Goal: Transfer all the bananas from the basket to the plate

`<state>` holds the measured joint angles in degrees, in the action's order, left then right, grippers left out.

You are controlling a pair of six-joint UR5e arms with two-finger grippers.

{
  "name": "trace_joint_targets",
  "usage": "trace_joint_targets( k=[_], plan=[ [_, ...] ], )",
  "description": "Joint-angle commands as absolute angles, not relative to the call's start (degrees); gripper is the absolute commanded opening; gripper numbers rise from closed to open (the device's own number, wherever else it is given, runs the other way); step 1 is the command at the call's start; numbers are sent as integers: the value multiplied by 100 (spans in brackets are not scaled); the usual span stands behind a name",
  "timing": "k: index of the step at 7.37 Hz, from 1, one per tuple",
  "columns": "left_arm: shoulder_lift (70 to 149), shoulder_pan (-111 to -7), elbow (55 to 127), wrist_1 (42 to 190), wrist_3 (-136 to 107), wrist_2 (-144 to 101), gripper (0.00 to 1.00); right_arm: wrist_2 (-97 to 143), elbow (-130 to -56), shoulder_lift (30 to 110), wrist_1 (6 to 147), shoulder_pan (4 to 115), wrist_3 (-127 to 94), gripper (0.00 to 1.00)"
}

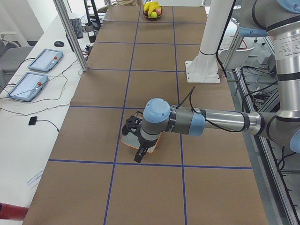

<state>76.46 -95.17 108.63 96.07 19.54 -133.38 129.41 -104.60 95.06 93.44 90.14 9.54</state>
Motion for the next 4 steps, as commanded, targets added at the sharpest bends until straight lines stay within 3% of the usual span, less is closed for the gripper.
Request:
trace_joint_targets(
  k=[1, 2, 4],
  plan=[
    [7987, -9510, 10628, 9720, 1899, -13342, 100, 13157, -10337, 9501, 9028, 9018, 941, 100],
    [7989, -9510, 10609, 9747, 1829, -13342, 100, 13149, -10371, 9527, 8939, 9018, 1193, 100],
    [8007, -9510, 10591, 9747, 1819, -13342, 100, 13166, -9654, 9527, 8474, 9018, 2438, 100]
  ],
)
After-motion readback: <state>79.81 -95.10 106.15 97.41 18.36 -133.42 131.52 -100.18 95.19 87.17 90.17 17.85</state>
